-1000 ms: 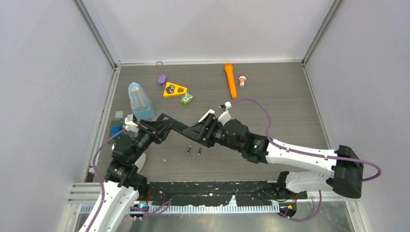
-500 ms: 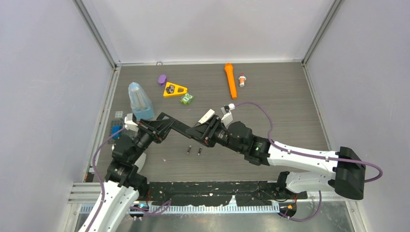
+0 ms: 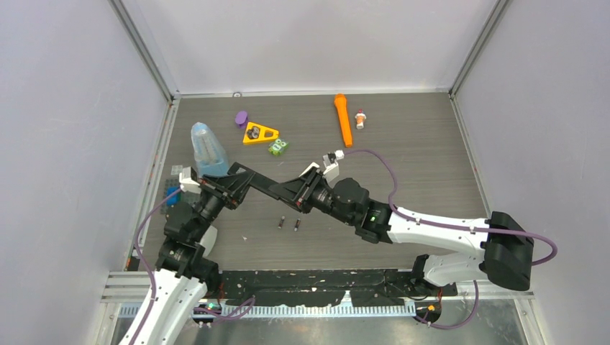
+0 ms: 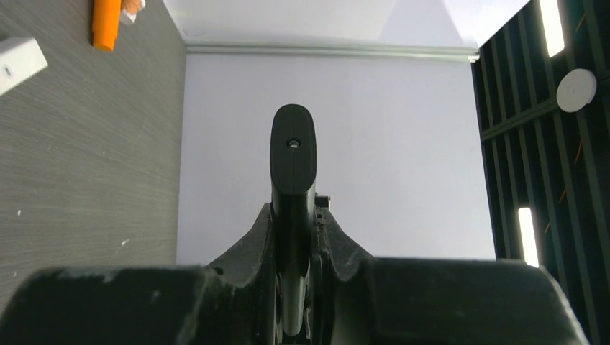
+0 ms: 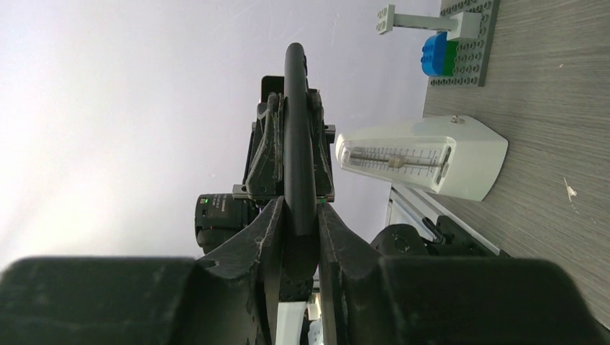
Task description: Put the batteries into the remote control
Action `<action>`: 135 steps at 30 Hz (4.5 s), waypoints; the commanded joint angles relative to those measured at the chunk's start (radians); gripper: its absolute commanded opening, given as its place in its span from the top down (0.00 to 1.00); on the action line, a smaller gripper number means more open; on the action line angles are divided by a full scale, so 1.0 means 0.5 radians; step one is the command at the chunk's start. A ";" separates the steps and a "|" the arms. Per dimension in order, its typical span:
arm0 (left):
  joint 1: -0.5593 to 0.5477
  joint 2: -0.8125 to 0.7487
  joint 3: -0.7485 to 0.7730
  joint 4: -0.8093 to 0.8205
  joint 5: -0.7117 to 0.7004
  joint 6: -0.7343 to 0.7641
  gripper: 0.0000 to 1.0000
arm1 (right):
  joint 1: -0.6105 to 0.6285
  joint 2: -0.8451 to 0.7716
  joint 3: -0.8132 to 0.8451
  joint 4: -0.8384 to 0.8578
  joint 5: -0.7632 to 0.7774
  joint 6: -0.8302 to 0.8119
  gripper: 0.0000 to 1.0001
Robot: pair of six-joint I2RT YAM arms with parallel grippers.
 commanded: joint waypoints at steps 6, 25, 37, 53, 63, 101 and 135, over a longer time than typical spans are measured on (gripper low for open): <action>-0.020 0.049 0.105 0.392 0.333 -0.004 1.00 | 0.015 0.210 0.121 -0.068 0.092 -0.078 0.78; -0.017 0.052 0.286 -0.161 0.467 1.036 1.00 | -0.114 -0.522 0.058 -0.664 0.062 -0.784 0.16; -0.018 0.301 0.630 -0.178 1.468 1.506 1.00 | -0.117 -0.819 0.256 -1.146 -0.546 -1.746 0.10; -0.017 0.261 0.629 0.073 1.783 1.476 1.00 | 0.243 -0.292 0.495 -0.757 -0.655 -1.772 0.25; -0.019 0.195 0.482 0.378 1.769 1.227 1.00 | 0.253 -0.187 0.431 -0.525 -0.606 -1.653 0.61; -0.020 0.102 0.360 -1.187 0.157 2.213 0.00 | -1.186 0.363 0.365 -2.288 1.103 -2.062 0.95; -0.215 0.699 0.454 -0.655 -0.090 2.355 0.00 | -1.204 0.391 0.394 -1.634 -0.175 -1.920 0.44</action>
